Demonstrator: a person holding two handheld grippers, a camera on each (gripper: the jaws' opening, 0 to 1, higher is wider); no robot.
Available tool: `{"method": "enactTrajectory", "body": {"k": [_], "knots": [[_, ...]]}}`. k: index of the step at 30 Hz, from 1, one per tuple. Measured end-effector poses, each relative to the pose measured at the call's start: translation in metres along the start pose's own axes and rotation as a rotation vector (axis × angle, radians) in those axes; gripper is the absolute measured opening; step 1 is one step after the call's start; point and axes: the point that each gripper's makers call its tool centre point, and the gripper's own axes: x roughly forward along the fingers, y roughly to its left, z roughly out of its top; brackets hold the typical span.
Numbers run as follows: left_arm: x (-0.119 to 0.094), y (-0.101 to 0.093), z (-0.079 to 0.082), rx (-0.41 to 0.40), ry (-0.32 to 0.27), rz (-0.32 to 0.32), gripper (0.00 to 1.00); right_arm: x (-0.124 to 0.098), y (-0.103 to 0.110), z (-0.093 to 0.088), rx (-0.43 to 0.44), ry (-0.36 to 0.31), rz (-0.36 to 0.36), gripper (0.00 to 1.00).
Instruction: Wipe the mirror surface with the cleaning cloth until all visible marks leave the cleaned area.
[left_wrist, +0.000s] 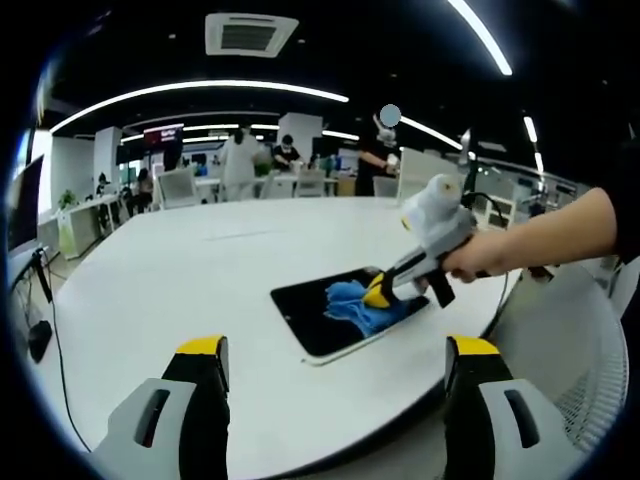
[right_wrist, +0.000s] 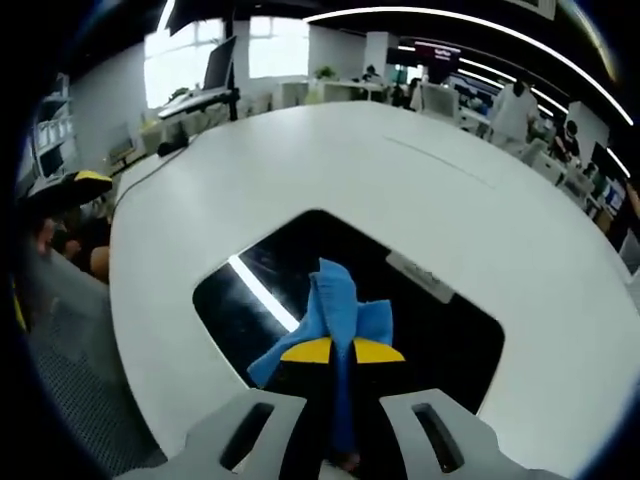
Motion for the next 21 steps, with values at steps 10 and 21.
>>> {"method": "enactTrajectory", "body": {"k": [10,21], "knots": [[0.0,0.0,0.0,0.001,0.0,-0.002,0.89,0.012,-0.014,0.01,0.021,0.004,-0.017,0.0],[0.001,-0.001,0.0,0.002,0.001,-0.006,0.89,0.022,-0.024,0.02,0.026,0.002,-0.04,0.0]]}}
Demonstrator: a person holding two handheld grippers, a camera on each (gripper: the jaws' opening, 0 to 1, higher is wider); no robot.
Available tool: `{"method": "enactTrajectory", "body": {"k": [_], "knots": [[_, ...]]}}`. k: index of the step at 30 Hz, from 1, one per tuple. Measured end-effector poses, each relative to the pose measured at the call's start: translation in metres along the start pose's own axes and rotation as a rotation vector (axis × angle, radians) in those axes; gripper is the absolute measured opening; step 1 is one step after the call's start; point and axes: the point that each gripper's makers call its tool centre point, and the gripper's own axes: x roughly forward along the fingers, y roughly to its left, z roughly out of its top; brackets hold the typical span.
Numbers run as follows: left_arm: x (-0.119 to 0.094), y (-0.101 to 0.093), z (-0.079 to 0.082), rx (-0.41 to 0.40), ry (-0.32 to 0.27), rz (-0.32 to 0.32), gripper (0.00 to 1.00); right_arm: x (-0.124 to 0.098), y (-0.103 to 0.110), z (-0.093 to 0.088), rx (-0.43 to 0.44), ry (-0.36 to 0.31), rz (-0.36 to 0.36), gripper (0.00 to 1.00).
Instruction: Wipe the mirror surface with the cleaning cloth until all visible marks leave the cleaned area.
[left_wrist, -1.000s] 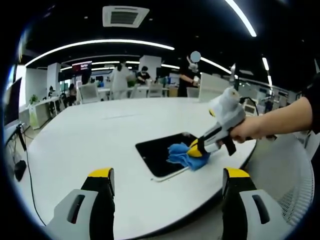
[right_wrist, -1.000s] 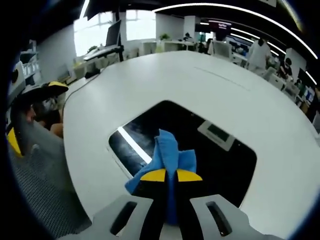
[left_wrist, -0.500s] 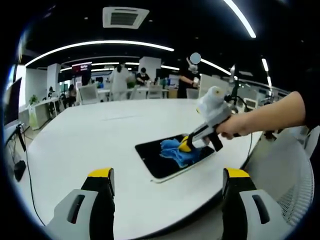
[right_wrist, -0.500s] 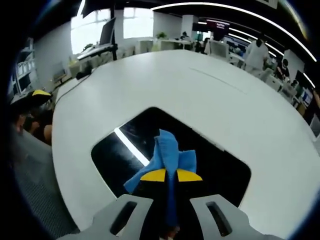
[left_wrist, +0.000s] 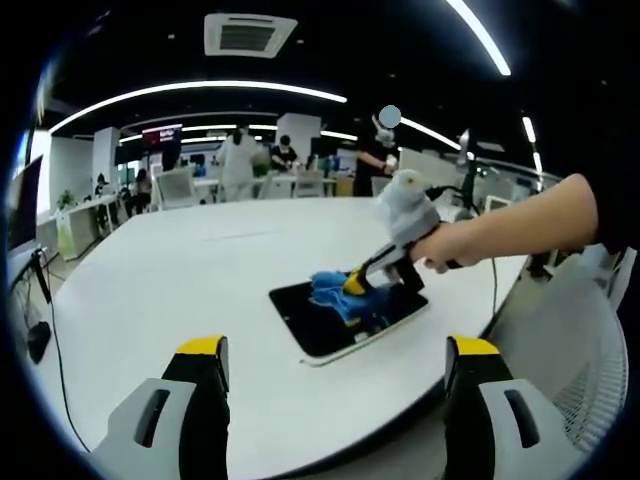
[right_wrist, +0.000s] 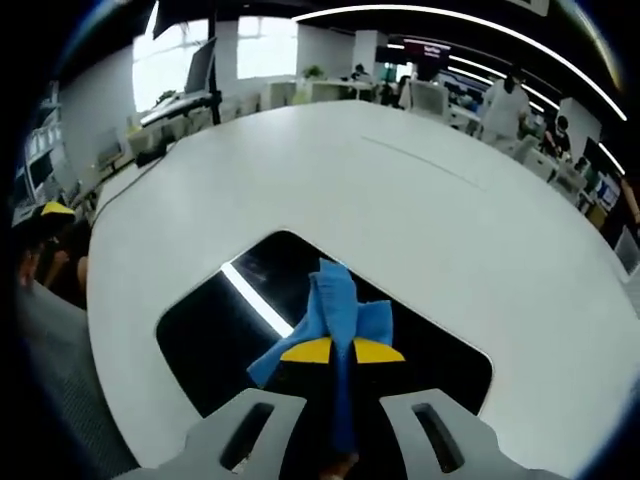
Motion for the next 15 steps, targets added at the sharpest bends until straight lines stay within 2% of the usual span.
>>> {"method": "enactTrajectory", "body": {"k": [15], "knots": [[0.0,-0.001,0.001,-0.001,-0.001,-0.004,0.88,0.012,-0.014,0.012,-0.016,0.011,-0.045,0.0]]}}
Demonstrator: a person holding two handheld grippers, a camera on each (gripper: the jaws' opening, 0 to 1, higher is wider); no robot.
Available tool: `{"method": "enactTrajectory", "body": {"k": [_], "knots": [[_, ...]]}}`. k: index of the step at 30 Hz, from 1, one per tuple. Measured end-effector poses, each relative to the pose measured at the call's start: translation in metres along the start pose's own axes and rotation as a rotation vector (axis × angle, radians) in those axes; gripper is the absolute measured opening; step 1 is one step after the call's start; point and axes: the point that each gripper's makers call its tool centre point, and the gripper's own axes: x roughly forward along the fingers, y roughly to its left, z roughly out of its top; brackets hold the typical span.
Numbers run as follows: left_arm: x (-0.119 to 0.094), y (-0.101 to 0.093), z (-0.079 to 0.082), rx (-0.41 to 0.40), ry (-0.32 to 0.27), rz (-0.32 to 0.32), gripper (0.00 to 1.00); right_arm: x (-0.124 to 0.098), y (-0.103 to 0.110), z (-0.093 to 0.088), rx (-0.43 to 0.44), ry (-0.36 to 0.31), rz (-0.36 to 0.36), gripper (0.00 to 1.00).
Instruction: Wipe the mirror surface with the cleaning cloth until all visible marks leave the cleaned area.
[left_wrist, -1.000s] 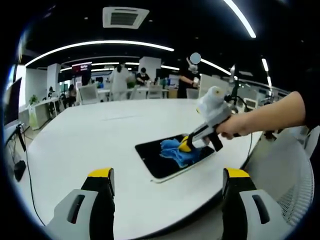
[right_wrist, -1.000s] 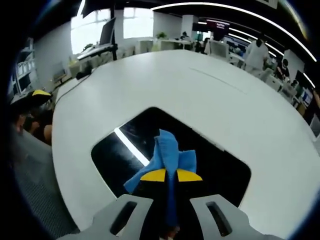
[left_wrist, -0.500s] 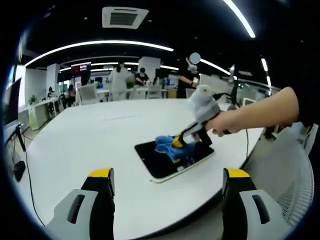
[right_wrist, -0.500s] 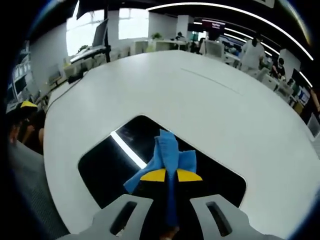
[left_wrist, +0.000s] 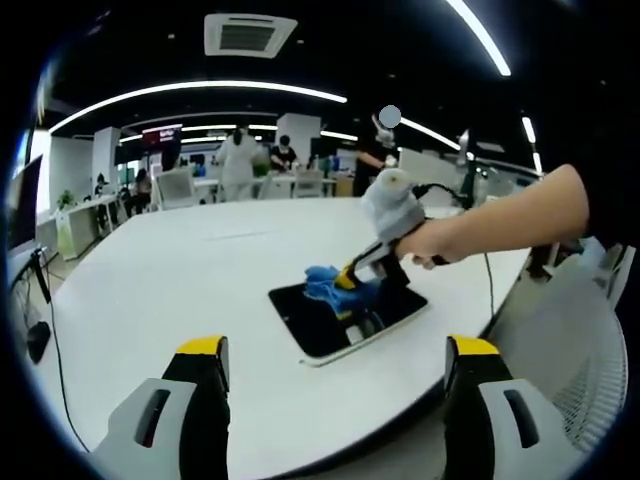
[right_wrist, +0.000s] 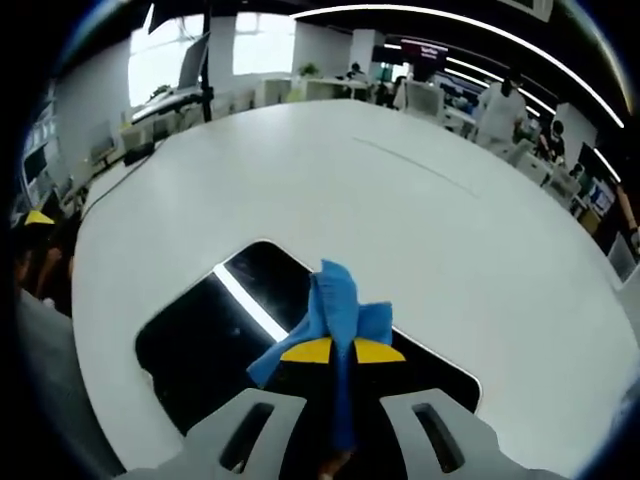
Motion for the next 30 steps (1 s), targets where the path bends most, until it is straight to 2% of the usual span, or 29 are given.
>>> {"method": "enactTrajectory", "body": {"k": [7,11,25,30], "knots": [[-0.0002,0.0006,0.0004,-0.001,-0.002,0.004,0.87,0.0061,-0.0078,0.0053,0.023,0.004,-0.015,0.0],[-0.0001,0.0006,0.0004,-0.001,-0.001,0.004,0.88,0.0072,-0.0086,0.0061,0.008,0.01,-0.016,0.0],[0.0002,0.0,-0.0014,-0.003,0.011,0.001,0.88,0.0058,-0.0088,0.0054,0.047,-0.021,-0.003,0.0],[0.0003,-0.0011,-0.0022,-0.004,0.016,-0.005,0.87,0.0056,-0.0077,0.0052,0.009,-0.021,-0.005,0.0]]}}
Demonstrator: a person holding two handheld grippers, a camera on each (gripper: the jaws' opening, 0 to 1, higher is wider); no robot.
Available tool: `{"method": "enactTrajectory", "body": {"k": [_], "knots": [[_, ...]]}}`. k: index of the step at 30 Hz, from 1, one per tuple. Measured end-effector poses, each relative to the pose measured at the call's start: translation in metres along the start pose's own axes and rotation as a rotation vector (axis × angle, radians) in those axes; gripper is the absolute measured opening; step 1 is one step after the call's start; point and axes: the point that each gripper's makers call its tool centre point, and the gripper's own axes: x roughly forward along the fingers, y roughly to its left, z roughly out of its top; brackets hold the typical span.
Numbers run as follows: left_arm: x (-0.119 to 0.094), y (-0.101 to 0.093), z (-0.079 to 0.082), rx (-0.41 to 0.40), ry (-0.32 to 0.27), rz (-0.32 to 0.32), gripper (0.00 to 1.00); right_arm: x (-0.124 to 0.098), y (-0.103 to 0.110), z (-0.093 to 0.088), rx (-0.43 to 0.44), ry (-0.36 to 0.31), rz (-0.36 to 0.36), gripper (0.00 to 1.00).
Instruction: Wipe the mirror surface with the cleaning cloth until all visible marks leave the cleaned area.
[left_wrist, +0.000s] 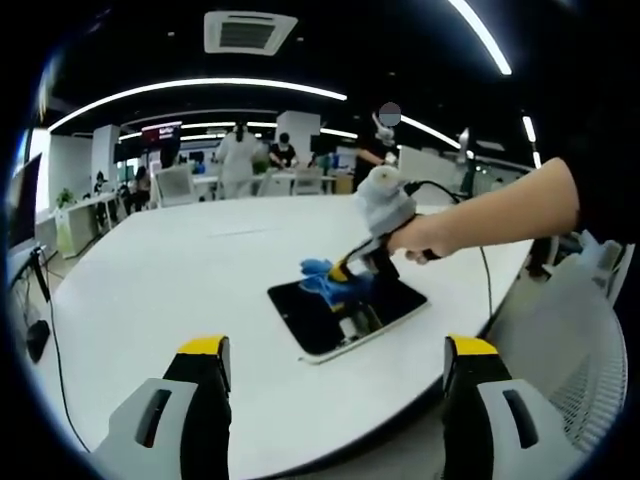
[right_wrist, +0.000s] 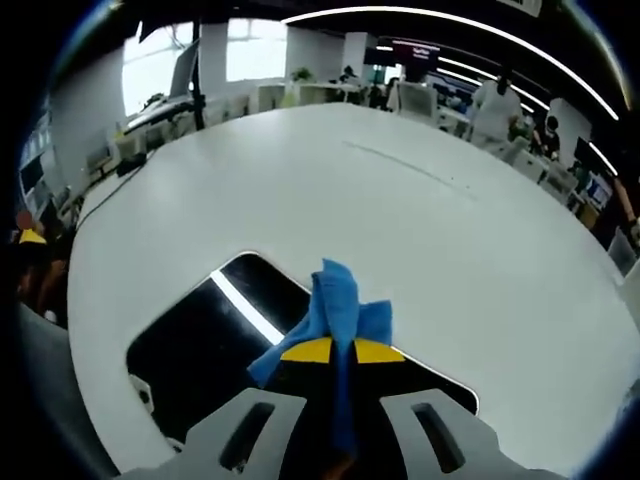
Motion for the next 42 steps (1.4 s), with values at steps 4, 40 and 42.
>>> {"method": "enactTrajectory", "body": {"k": [4,40,42], "knots": [[0.0,0.0,-0.001,0.0,0.006,-0.004,0.88,0.001,-0.001,0.0,-0.029,0.006,0.014,0.0],[0.0,0.001,-0.001,-0.003,0.008,0.014,0.88,-0.01,-0.023,-0.017,-0.025,0.023,0.029,0.0],[0.0,0.001,-0.001,-0.003,0.006,0.013,0.88,-0.009,-0.025,-0.018,0.012,0.02,0.032,0.0]]}}
